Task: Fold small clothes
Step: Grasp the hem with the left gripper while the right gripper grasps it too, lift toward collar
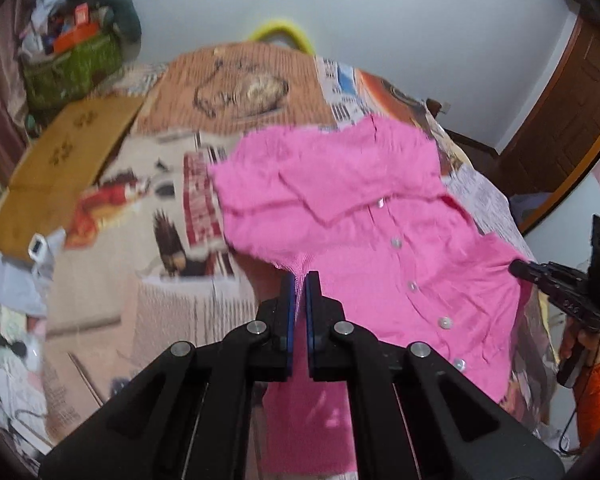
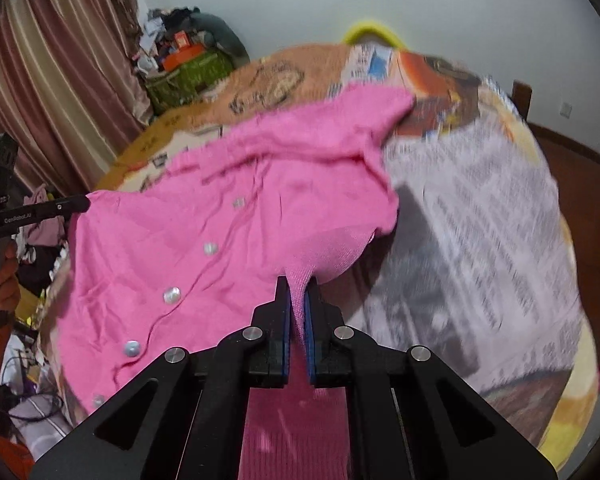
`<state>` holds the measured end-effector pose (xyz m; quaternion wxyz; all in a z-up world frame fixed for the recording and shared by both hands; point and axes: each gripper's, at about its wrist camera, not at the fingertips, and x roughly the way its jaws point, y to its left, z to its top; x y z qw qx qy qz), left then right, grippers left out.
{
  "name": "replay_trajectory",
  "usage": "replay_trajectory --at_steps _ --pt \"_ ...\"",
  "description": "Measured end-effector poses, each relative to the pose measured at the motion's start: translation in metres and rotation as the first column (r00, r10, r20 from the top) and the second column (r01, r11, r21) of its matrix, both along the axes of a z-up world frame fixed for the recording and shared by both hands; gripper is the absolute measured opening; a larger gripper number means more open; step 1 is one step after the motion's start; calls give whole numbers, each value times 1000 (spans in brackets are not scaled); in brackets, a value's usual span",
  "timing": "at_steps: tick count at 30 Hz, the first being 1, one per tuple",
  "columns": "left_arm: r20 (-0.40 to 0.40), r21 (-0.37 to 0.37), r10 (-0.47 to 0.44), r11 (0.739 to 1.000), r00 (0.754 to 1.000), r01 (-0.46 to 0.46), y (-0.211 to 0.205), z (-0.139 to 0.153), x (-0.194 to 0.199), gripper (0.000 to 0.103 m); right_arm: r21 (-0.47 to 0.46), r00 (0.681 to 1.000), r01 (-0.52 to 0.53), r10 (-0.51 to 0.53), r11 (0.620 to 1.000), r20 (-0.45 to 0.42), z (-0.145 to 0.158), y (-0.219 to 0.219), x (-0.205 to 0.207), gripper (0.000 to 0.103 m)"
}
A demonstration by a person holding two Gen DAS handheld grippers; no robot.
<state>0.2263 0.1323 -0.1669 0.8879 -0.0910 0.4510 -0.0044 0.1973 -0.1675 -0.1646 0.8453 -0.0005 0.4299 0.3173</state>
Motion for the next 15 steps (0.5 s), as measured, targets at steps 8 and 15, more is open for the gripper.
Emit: replay_trajectory --at_steps 8,15 --pt "45 88 31 996 998 -34 5 11 58 4 4 996 6 -6 1000 94 27 17 42 5" --pt "-44 114 100 989 994 -94 30 -35 116 4 -50 995 29 -24 998 100 11 31 85 5"
